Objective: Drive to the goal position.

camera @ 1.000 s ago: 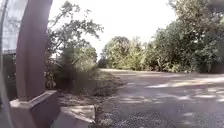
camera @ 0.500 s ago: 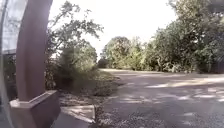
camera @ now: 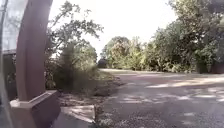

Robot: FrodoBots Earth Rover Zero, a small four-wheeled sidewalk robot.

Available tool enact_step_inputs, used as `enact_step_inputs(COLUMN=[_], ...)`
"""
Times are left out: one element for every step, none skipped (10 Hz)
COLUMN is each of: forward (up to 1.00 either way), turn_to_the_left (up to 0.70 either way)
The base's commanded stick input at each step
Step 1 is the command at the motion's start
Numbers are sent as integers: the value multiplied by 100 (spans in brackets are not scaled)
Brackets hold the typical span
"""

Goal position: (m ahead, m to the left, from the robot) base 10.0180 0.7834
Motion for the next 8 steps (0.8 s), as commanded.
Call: enact_step_inputs(forward=[5, 5, 5, 5, 5, 5, 5, 5], turn_to_the_left=[0, 0, 0, 0, 0, 0, 0, 0])
